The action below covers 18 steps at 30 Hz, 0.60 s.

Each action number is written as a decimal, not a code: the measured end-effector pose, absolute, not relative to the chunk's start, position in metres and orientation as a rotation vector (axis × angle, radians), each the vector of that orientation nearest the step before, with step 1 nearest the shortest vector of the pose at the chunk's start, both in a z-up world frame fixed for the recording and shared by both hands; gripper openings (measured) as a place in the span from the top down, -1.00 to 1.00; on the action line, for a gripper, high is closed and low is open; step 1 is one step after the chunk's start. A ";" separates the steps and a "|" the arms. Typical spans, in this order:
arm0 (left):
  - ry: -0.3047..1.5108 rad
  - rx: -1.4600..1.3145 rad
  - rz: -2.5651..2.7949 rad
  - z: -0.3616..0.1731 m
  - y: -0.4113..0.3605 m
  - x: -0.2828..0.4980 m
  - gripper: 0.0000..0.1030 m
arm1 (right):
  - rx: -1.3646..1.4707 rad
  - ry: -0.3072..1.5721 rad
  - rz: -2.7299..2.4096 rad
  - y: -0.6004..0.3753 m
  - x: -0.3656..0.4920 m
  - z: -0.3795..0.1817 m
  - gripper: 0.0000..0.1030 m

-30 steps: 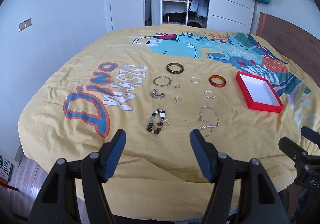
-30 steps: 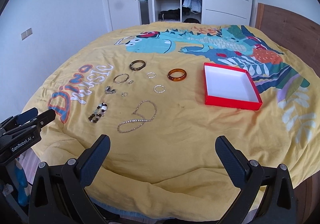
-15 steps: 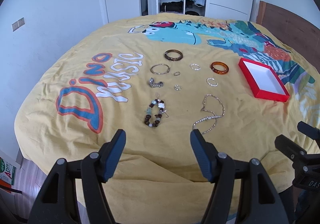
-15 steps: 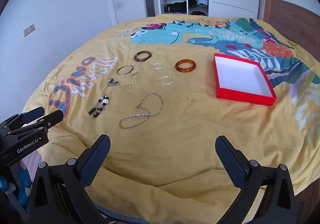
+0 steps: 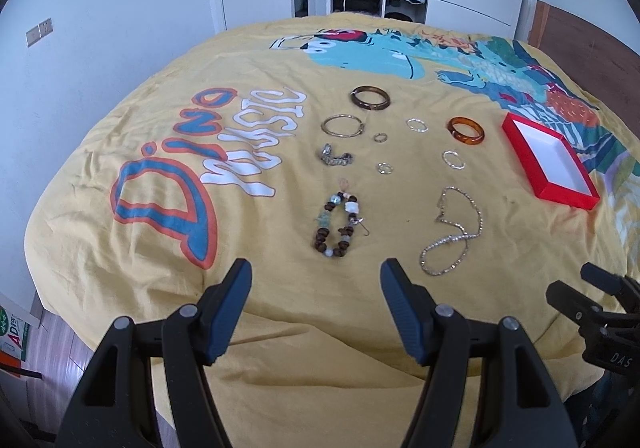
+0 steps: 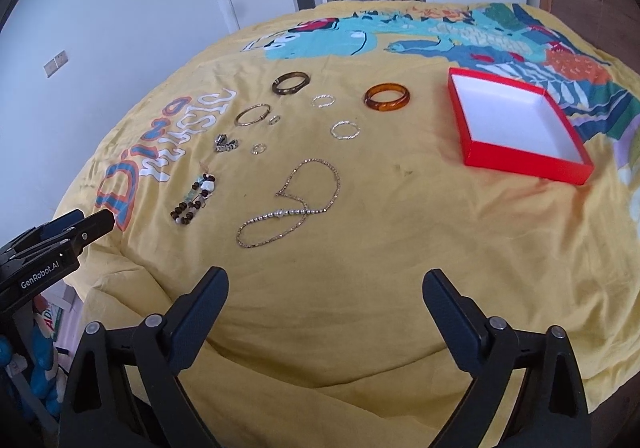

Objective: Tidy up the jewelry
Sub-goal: 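Move both tools toward the beaded bracelet and silver necklace, then grasp the beaded bracelet with the left tool while the right tool grasps the silver necklace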

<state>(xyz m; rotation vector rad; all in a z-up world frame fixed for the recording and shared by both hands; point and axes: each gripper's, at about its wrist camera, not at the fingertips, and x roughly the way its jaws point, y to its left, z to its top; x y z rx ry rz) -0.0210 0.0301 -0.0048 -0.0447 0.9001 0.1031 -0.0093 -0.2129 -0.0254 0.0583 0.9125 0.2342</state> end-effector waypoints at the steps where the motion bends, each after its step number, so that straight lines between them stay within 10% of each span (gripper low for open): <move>1: 0.906 -0.048 0.104 -0.006 0.033 -0.018 -0.26 | 0.065 0.921 0.241 -0.211 -0.006 -0.028 -0.80; 18: 1.095 -0.080 -0.033 -0.071 0.037 0.077 -0.26 | 0.096 1.030 0.288 -0.176 0.093 -0.073 -0.78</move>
